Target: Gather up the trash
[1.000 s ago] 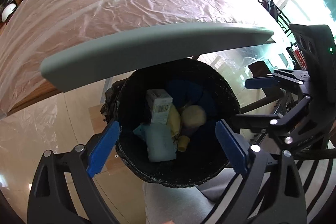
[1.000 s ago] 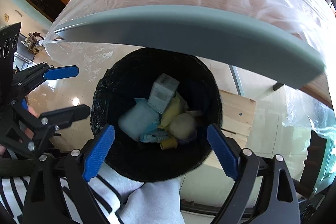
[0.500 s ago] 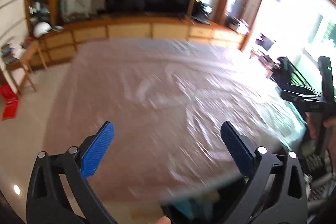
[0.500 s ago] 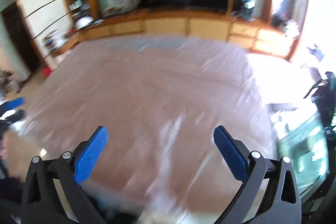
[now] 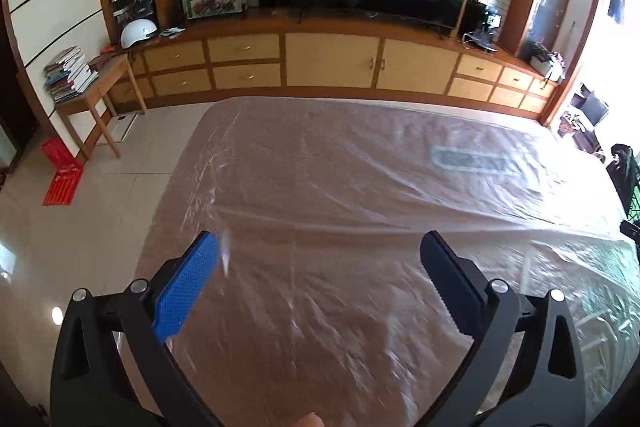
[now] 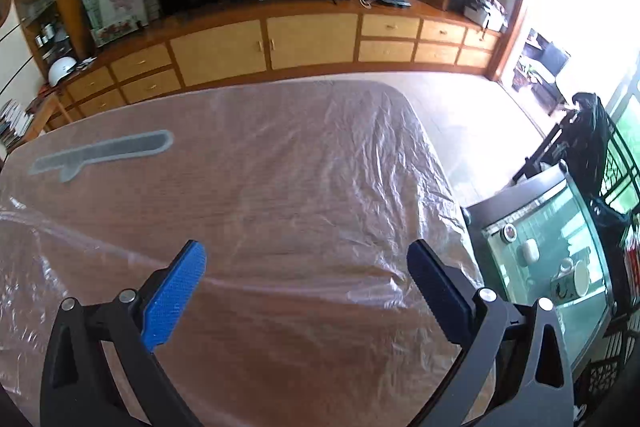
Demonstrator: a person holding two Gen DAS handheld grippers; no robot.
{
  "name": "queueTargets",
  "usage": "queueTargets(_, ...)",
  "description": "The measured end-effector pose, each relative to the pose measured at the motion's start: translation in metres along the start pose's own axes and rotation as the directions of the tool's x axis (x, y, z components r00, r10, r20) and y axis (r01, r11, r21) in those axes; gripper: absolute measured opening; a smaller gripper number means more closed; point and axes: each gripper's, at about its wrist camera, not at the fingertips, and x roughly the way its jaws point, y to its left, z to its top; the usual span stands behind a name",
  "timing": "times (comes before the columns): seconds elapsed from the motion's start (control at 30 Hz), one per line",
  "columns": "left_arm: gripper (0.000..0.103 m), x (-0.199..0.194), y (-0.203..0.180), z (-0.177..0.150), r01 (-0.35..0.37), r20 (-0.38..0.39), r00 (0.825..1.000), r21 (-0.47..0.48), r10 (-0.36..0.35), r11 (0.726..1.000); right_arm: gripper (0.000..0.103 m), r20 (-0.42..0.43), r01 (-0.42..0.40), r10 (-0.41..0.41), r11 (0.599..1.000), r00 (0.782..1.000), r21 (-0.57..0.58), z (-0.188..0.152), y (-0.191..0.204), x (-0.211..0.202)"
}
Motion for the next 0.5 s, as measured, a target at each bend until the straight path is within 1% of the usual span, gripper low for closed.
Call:
queueTargets(0.03, 0.101, 0.006, 0.003, 0.004, -0.006, -0.013, 1.0, -0.001, 0.006, 1.0, 0.099, -0.015, 0.009, -0.009, 1.0, 1.0, 0.004, 0.0, -0.003, 0.007)
queueTargets(0.13, 0.101, 0.017, 0.005, 0.008, -0.007, -0.024, 1.0, 0.003, 0.007, 1.0, 0.099, -0.025, 0.033, -0.033, 0.999, 0.999, -0.009, -0.004, -0.007, 0.012)
queueTargets(0.2, 0.101, 0.024, 0.007, 0.01, 0.0, -0.028, 1.0, 0.009, 0.0, 1.0, 0.099, -0.018, 0.02, -0.02, 1.0, 1.0, 0.006, -0.004, -0.009, 0.015)
queueTargets(0.37, 0.101, 0.037, 0.004, 0.012, 0.013, -0.043, 0.999, 0.009, -0.013, 1.0, 0.099, 0.018, 0.021, -0.021, 1.0, 1.0, 0.023, 0.0, -0.011, 0.019)
queueTargets(0.5, 0.101, 0.041, 0.0, 0.015, 0.012, -0.059, 0.998, 0.025, -0.01, 1.0, 0.099, 0.021, 0.018, -0.018, 1.0, 1.0, 0.025, 0.0, -0.013, 0.02)
